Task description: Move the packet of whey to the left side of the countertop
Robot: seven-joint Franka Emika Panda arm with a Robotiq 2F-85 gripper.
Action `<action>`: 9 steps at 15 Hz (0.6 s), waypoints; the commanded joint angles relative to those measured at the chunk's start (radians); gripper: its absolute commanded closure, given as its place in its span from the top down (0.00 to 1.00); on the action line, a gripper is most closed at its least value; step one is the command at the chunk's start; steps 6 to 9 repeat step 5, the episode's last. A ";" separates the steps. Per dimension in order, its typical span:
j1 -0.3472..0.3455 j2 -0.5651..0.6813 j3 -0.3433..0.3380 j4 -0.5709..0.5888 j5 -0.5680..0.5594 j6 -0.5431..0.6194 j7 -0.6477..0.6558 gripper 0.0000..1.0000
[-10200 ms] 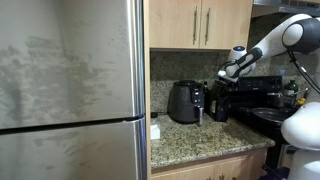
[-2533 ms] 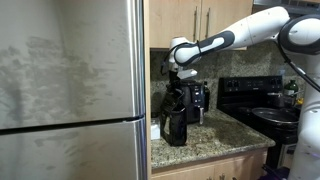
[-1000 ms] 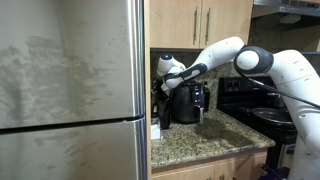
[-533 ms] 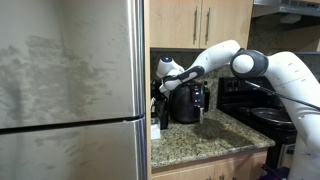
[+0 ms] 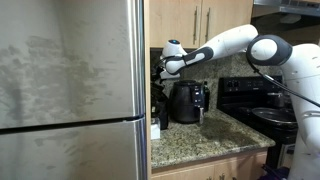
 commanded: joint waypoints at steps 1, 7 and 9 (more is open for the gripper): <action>0.001 -0.195 0.008 -0.189 -0.007 -0.086 0.080 0.98; -0.064 -0.358 0.084 -0.343 0.157 -0.324 0.009 1.00; -0.064 -0.358 0.084 -0.343 0.157 -0.324 0.009 1.00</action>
